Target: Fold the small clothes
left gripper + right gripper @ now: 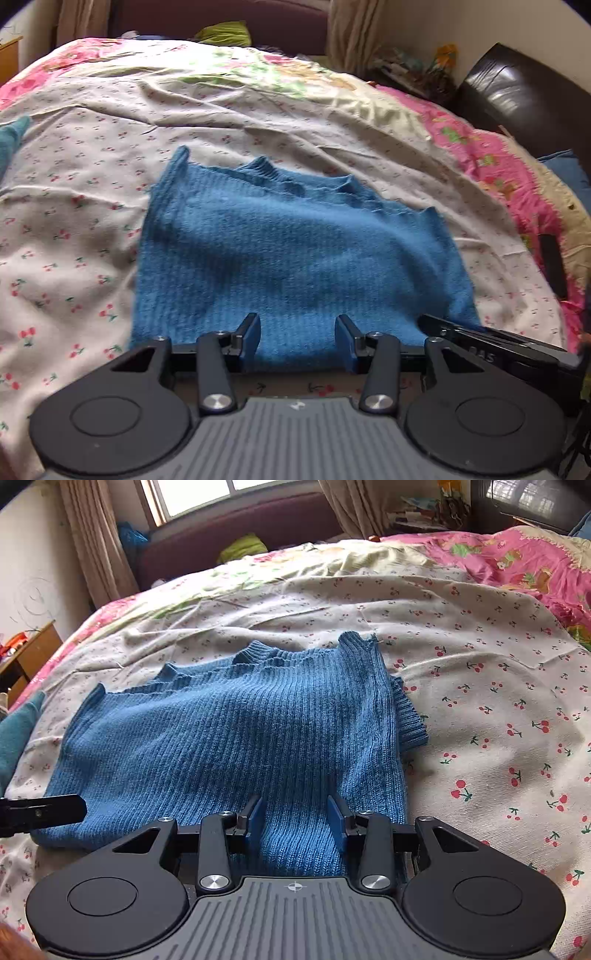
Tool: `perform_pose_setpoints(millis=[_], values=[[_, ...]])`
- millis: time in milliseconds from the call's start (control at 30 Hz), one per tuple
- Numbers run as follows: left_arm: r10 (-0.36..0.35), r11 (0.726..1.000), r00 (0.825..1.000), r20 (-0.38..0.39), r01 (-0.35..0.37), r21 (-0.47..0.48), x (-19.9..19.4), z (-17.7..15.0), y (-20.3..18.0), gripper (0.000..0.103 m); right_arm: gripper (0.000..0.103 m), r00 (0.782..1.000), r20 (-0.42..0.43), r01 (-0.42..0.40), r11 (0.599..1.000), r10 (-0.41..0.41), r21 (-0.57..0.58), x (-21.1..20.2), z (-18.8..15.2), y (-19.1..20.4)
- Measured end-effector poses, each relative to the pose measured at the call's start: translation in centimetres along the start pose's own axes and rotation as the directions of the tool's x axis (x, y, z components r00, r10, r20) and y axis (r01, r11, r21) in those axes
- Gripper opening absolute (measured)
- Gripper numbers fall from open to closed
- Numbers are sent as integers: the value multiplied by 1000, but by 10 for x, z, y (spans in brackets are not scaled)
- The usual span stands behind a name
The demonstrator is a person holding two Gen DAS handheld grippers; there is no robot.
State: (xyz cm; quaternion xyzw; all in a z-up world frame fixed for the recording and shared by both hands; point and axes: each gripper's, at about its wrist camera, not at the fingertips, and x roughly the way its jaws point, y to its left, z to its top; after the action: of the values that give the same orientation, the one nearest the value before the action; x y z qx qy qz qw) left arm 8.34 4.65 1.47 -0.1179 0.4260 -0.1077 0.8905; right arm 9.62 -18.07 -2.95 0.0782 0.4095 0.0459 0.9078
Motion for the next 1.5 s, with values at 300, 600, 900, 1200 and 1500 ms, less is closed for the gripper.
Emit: perform_pose_setpoints(millis=[300,600,900,1200,1500], values=[[-33,999,999,-21,33,10,9,-14,22,57,38,989,-84,130,990,-125,49,2,22,18],[43,999,999,-19,-43,8,15,-11,10,57,44,997,-17,79,996,-78,32,11,32,14],[143,988,989,-34,-141,60,29,7,-31,57,44,995,70,-83,992,76,98,12,15,-18],[155,986,984,-83,-150,66,54,9,-16,58,51,990,100,-103,994,98,48,16,6,-16],[173,978,985,12,-173,114,54,-7,-24,65,52,988,125,-98,994,90,57,16,3,-15]])
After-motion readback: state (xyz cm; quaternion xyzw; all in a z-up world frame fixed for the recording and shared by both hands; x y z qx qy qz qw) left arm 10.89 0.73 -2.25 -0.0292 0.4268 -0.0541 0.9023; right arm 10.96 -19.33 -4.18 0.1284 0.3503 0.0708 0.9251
